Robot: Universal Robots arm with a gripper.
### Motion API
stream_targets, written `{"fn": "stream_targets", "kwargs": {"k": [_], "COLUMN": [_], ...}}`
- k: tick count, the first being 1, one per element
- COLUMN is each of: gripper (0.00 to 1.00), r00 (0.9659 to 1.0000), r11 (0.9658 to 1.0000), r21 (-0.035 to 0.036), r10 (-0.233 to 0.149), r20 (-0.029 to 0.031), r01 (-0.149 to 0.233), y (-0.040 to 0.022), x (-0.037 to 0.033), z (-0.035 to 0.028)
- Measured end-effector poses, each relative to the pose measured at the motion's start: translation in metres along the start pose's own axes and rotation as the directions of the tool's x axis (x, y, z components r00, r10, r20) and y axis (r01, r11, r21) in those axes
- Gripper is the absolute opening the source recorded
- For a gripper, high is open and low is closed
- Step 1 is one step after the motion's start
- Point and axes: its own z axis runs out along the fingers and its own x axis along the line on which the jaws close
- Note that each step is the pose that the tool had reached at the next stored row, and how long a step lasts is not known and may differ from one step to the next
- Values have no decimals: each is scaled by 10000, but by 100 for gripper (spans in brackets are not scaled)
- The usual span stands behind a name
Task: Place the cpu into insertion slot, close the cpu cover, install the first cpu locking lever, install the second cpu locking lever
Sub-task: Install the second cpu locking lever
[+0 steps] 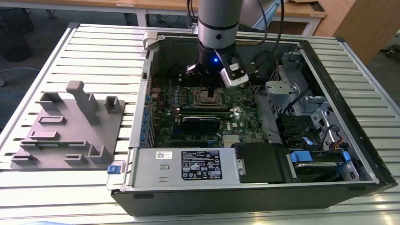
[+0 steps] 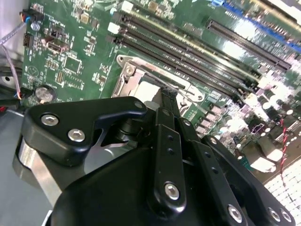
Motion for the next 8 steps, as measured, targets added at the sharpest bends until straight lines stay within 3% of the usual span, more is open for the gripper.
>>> {"fn": "stream_targets", "kwargs": {"k": [8], "gripper": [11], "r00": [10000], "r11": [10000], "r21": [1], "r10": [0], "r20": [0], "r01": [0], "y": [-64], "x": [-4], "z": [-3]}}
